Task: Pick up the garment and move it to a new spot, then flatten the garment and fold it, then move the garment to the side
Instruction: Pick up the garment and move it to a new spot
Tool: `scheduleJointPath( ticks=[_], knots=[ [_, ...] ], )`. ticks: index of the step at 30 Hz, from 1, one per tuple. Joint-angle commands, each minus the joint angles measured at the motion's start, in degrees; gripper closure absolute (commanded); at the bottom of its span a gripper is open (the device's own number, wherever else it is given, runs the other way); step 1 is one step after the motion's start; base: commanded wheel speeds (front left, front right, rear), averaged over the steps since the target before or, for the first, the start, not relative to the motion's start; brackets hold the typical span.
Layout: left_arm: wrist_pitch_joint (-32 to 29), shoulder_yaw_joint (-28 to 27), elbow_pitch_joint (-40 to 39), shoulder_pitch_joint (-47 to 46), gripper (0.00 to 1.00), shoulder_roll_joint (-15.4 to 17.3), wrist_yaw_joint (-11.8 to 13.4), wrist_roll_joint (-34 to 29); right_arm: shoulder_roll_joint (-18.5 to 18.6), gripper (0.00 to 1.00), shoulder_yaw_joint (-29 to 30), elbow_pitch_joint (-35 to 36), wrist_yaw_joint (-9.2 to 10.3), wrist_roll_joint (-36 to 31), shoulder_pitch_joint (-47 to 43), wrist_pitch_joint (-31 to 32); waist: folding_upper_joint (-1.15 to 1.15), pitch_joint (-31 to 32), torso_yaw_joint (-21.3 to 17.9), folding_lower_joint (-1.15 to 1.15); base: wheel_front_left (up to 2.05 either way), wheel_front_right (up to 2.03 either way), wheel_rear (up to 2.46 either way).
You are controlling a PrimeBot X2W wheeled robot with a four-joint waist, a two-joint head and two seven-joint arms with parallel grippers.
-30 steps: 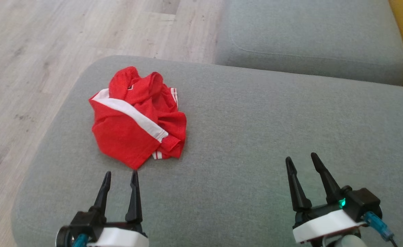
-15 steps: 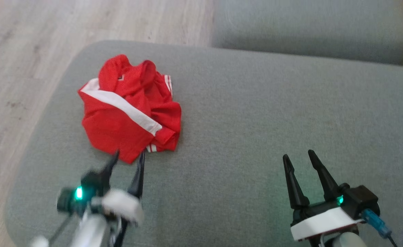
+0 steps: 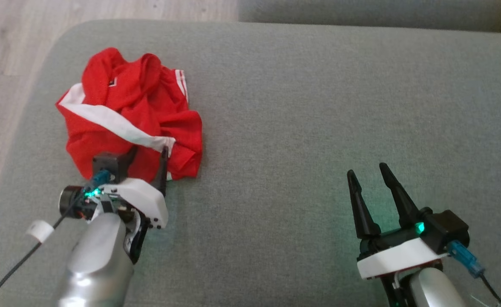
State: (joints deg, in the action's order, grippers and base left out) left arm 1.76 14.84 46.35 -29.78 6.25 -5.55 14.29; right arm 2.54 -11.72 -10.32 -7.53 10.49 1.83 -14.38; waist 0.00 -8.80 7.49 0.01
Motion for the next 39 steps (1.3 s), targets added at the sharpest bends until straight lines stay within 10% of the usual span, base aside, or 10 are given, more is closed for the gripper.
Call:
scheduleJointPath(
  ticks=[1,7,10,27,39],
  knots=[
    [1.04,-1.92,-0.58,-2.99,0.00,1.57,-0.15,0.83,0.33,0.00,-1.59,1.84,0.04,-0.40,2.27,-0.62,0.00,-0.75,-0.60,-0.01,0.00,0.00,0.00],
    [2.06,-2.06,2.79,-4.74,0.00,1.63,-0.53,1.89,0.33,0.00,-1.70,1.72,0.04,-0.32,2.70,-0.62,0.00,-1.49,-1.15,-0.01,0.00,0.00,0.00],
    [3.03,-2.09,4.27,-5.46,1.00,1.61,-0.77,2.57,0.33,0.00,-1.86,1.53,0.04,-0.32,2.80,-0.62,0.00,-1.48,-1.39,-0.01,0.00,0.00,0.00],
    [10.54,4.07,-6.66,-1.73,1.00,-1.00,-1.78,3.87,0.33,0.00,-2.73,-0.28,0.04,1.07,0.63,-0.62,0.00,6.10,-2.59,-0.01,0.00,0.00,0.00],
    [8.38,12.26,-23.79,-2.90,1.00,-3.24,-0.26,6.43,0.33,0.00,-3.82,1.10,0.04,2.38,1.99,-0.62,0.00,4.05,-12.36,-0.01,0.00,0.00,0.00]
  ],
)
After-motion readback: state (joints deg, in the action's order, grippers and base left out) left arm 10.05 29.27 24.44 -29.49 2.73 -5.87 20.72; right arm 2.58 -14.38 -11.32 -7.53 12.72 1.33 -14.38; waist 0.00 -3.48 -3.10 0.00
